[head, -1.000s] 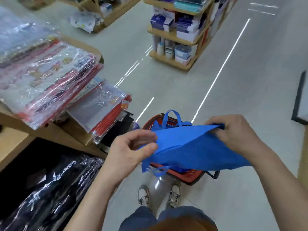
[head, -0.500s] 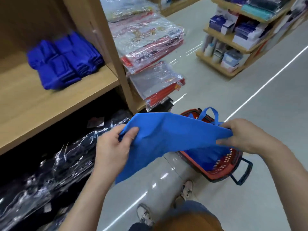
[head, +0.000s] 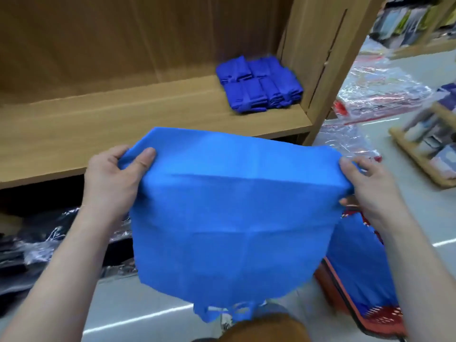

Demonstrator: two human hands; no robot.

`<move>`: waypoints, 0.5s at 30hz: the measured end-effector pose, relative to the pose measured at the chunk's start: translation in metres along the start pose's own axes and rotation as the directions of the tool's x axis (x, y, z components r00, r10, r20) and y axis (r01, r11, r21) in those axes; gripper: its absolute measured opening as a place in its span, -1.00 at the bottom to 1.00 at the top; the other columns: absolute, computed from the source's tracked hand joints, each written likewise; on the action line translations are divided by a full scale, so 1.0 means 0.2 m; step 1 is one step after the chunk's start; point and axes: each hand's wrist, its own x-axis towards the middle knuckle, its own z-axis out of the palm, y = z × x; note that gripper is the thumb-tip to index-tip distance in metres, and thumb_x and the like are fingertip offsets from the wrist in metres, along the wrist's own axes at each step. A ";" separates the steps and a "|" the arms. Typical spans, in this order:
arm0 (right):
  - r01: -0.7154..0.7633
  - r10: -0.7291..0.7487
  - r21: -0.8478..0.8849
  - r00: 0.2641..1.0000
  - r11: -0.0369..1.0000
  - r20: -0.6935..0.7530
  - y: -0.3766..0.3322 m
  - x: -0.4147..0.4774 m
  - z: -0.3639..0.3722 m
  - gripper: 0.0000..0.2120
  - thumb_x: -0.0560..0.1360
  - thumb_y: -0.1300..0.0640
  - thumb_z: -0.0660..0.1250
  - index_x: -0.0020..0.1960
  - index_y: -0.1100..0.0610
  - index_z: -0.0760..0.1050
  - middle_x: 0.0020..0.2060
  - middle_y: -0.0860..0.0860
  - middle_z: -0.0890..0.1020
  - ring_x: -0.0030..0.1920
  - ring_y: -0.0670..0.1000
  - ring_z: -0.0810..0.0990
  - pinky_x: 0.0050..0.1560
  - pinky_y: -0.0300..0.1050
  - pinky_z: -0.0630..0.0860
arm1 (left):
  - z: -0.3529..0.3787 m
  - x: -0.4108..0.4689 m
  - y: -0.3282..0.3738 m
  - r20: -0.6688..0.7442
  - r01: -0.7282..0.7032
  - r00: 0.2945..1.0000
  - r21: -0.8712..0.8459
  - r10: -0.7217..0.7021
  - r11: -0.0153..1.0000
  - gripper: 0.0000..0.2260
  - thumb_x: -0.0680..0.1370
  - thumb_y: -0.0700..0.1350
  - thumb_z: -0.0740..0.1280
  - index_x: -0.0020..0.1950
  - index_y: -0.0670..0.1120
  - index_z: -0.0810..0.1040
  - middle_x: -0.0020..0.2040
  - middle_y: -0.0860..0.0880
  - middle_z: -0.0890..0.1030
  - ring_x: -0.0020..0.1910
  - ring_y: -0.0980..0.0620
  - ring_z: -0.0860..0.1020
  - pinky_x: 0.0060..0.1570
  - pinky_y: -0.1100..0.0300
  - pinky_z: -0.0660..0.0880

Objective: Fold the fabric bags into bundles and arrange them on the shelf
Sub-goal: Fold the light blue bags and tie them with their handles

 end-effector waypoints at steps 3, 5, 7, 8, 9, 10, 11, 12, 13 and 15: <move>0.094 -0.070 -0.071 0.955 0.993 0.288 -0.19 0.04 0.16 -0.84 0.49 0.06 0.43 0.01 0.09 0.54 -0.11 0.05 0.58 -0.39 -0.14 0.55 -0.49 -0.20 0.55 | -0.19 0.02 -0.01 -0.116 -0.025 0.993 0.036 0.029 0.999 -0.81 0.47 0.08 0.41 -0.17 -0.03 0.59 -0.25 -0.01 0.57 -0.27 0.01 0.46 -0.24 0.01 0.41; 0.194 -0.082 -0.172 0.858 0.966 0.508 -0.32 0.08 0.23 -0.65 0.36 0.19 0.55 0.08 0.01 0.54 -0.05 -0.05 0.61 -0.27 -0.13 0.61 -0.32 -0.18 0.61 | -0.31 0.03 -0.01 -0.180 -0.034 0.983 0.047 0.042 0.998 -0.73 0.47 0.09 0.40 -0.13 -0.12 0.55 -0.23 -0.05 0.53 -0.27 0.01 0.43 -0.23 0.02 0.37; 0.318 -0.076 -0.250 0.742 0.914 0.666 -0.44 0.12 0.30 -0.45 0.29 0.29 0.58 0.18 -0.05 0.51 0.05 -0.08 0.64 -0.08 -0.11 0.64 -0.07 -0.10 0.62 | -0.43 0.04 -0.01 -0.250 -0.029 0.967 0.075 0.047 0.997 -0.77 0.51 0.05 0.39 -0.13 -0.12 0.55 -0.24 -0.04 0.53 -0.30 0.02 0.43 -0.26 0.07 0.38; 0.329 -0.074 -0.221 0.690 0.918 0.720 -0.50 0.14 0.34 -0.43 0.31 0.33 0.55 0.21 -0.04 0.50 0.07 -0.04 0.65 -0.03 -0.08 0.65 -0.05 -0.08 0.63 | -0.49 0.05 0.01 -0.290 -0.025 0.956 0.087 0.049 0.996 -0.81 0.54 0.03 0.39 -0.17 -0.08 0.57 -0.28 0.00 0.53 -0.35 0.04 0.44 -0.31 0.13 0.38; 0.308 -0.092 -0.152 0.653 0.939 0.752 -0.56 0.16 0.38 -0.47 0.35 0.37 0.51 0.21 -0.01 0.50 0.06 0.03 0.67 -0.04 -0.05 0.66 -0.13 -0.11 0.64 | -0.55 0.06 0.03 -0.332 -0.027 0.942 0.085 0.054 0.996 -0.82 0.55 0.00 0.38 -0.21 -0.02 0.58 -0.33 0.03 0.52 -0.42 0.10 0.43 -0.41 0.21 0.39; 0.293 -0.134 -0.079 0.639 0.953 0.758 -0.63 0.17 0.43 -0.55 0.38 0.40 0.46 0.18 0.05 0.51 0.01 0.07 0.69 -0.10 -0.04 0.67 -0.23 -0.16 0.64 | -0.61 0.07 0.06 -0.367 -0.035 0.928 0.078 0.062 0.996 -0.82 0.57 -0.02 0.37 -0.24 0.01 0.57 -0.36 0.07 0.51 -0.48 0.16 0.42 -0.50 0.28 0.39; 0.295 -0.194 -0.004 0.641 0.956 0.742 -0.70 0.17 0.49 -0.62 0.41 0.41 0.43 0.14 0.10 0.52 -0.09 0.06 0.71 -0.17 -0.07 0.67 -0.30 -0.21 0.63 | -0.66 0.08 0.09 -0.387 -0.052 0.919 0.062 0.072 0.997 -0.81 0.58 -0.05 0.35 -0.24 0.02 0.56 -0.36 0.09 0.51 -0.49 0.19 0.43 -0.54 0.32 0.42; 0.341 -0.285 0.069 0.638 0.937 0.715 -0.78 0.17 0.54 -0.68 0.43 0.43 0.40 0.10 0.14 0.53 -0.19 0.01 0.72 -0.23 -0.11 0.67 -0.31 -0.23 0.63 | -0.71 0.10 0.13 -0.401 -0.073 0.912 0.035 0.081 0.997 -0.82 0.59 -0.08 0.34 -0.22 0.02 0.55 -0.32 0.08 0.52 -0.45 0.20 0.47 -0.52 0.33 0.47; 0.384 -0.373 0.142 0.638 0.912 0.673 -0.87 0.15 0.60 -0.71 0.44 0.44 0.39 0.07 0.16 0.54 -0.26 -0.04 0.71 -0.26 -0.13 0.66 -0.28 -0.23 0.64 | -0.75 0.12 0.18 -0.416 -0.105 0.904 0.006 0.098 0.994 -0.84 0.60 -0.11 0.34 -0.19 0.01 0.54 -0.26 0.06 0.54 -0.37 0.16 0.53 -0.47 0.32 0.53; 0.503 -0.553 0.255 0.636 0.826 0.538 -1.03 0.16 0.70 -0.75 0.44 0.41 0.41 0.08 0.21 0.56 -0.23 -0.03 0.68 -0.24 -0.10 0.66 -0.17 -0.14 0.66 | -0.85 0.17 0.27 -0.441 -0.187 0.881 0.012 0.174 0.982 -0.86 0.55 -0.20 0.37 -0.17 0.01 0.54 -0.15 0.00 0.56 -0.21 0.04 0.59 -0.35 0.25 0.61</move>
